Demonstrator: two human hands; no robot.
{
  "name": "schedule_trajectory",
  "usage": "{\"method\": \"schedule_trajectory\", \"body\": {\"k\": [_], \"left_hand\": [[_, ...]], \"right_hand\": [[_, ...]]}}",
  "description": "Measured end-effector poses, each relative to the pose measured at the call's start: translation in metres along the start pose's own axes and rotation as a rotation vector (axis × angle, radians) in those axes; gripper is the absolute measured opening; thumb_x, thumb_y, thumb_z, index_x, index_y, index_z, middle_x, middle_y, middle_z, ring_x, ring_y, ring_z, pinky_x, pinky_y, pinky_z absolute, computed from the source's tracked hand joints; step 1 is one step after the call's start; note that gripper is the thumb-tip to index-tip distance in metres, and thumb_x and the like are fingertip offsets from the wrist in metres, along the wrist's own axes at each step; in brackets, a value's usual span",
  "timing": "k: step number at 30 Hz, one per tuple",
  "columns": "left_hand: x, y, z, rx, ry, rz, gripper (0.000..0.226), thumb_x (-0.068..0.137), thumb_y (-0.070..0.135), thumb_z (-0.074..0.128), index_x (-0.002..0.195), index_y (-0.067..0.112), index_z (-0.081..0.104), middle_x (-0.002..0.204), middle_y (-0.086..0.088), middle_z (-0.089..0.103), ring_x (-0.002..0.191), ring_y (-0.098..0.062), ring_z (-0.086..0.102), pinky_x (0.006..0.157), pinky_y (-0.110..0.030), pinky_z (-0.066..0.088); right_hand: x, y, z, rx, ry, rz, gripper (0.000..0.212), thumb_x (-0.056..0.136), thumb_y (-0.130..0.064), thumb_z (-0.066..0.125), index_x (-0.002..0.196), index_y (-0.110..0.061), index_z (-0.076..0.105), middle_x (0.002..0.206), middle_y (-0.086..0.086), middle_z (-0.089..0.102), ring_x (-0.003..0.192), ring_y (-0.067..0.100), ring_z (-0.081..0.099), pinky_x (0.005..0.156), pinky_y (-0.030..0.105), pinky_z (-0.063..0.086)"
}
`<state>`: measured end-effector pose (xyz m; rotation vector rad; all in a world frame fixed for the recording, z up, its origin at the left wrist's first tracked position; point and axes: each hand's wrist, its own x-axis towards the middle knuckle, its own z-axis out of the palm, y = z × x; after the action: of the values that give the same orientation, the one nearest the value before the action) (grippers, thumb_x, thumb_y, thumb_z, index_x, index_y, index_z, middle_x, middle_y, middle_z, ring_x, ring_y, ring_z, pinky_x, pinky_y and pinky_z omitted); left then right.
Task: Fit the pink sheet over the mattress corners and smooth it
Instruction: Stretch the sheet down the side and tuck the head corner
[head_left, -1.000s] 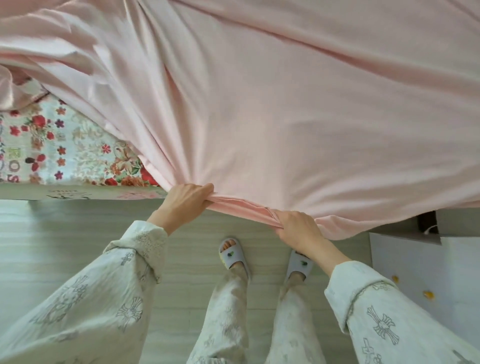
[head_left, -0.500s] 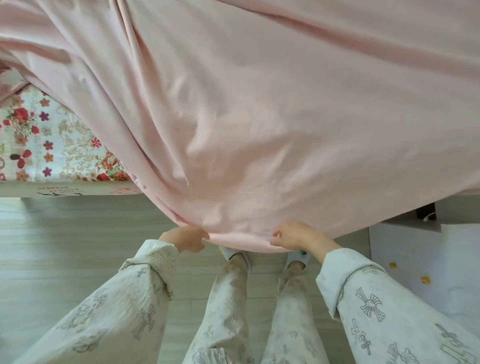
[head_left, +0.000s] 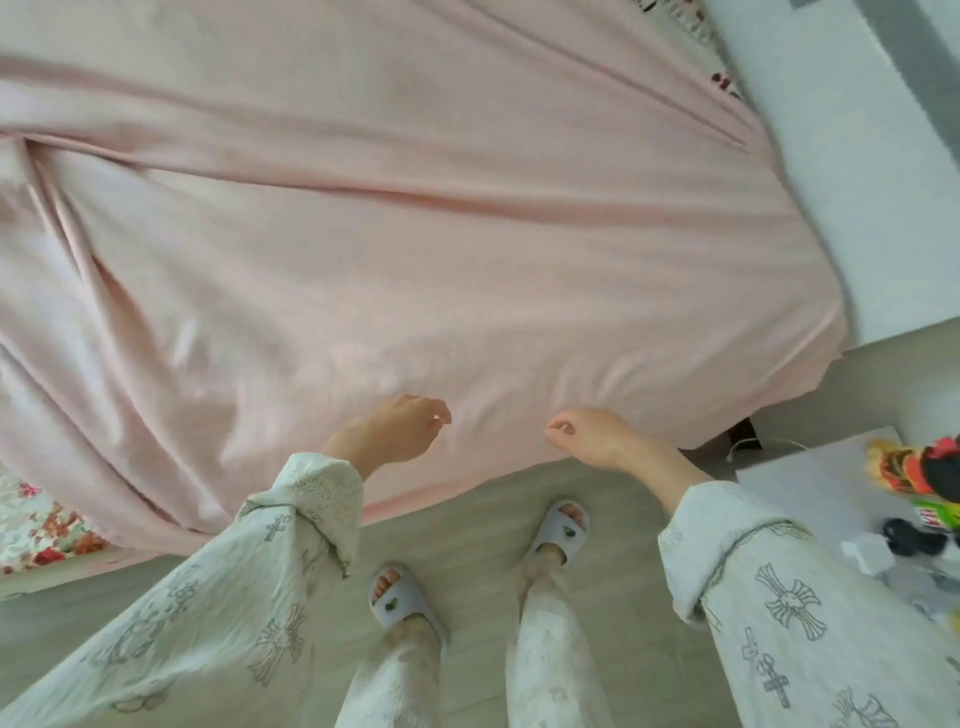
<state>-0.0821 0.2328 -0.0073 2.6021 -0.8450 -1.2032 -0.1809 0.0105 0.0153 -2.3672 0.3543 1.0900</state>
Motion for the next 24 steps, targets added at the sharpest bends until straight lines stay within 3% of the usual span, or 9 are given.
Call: {"method": "schedule_trajectory", "body": {"k": [11, 24], "left_hand": [[0.149, 0.193, -0.077, 0.005, 0.125, 0.197, 0.029, 0.096, 0.02, 0.039, 0.118, 0.022, 0.059, 0.118, -0.003, 0.06, 0.112, -0.022, 0.055, 0.098, -0.036, 0.042], [0.313, 0.243, -0.149, 0.049, 0.077, 0.2, 0.031, 0.096, 0.018, 0.041, 0.124, 0.02, 0.055, 0.131, -0.005, 0.052, 0.124, -0.024, 0.046, 0.104, -0.038, 0.036]], "right_hand": [[-0.006, 0.189, -0.182, 0.216, 0.305, 0.195, 0.045, 0.099, -0.033, 0.038, 0.139, -0.013, 0.039, 0.141, 0.009, 0.048, 0.128, 0.028, 0.045, 0.103, 0.035, 0.036], [0.1, 0.271, -0.289, 0.46, 0.475, 0.315, 0.052, 0.096, -0.027, 0.046, 0.143, -0.012, 0.031, 0.142, 0.015, 0.044, 0.127, 0.029, 0.046, 0.106, 0.034, 0.034]]}}
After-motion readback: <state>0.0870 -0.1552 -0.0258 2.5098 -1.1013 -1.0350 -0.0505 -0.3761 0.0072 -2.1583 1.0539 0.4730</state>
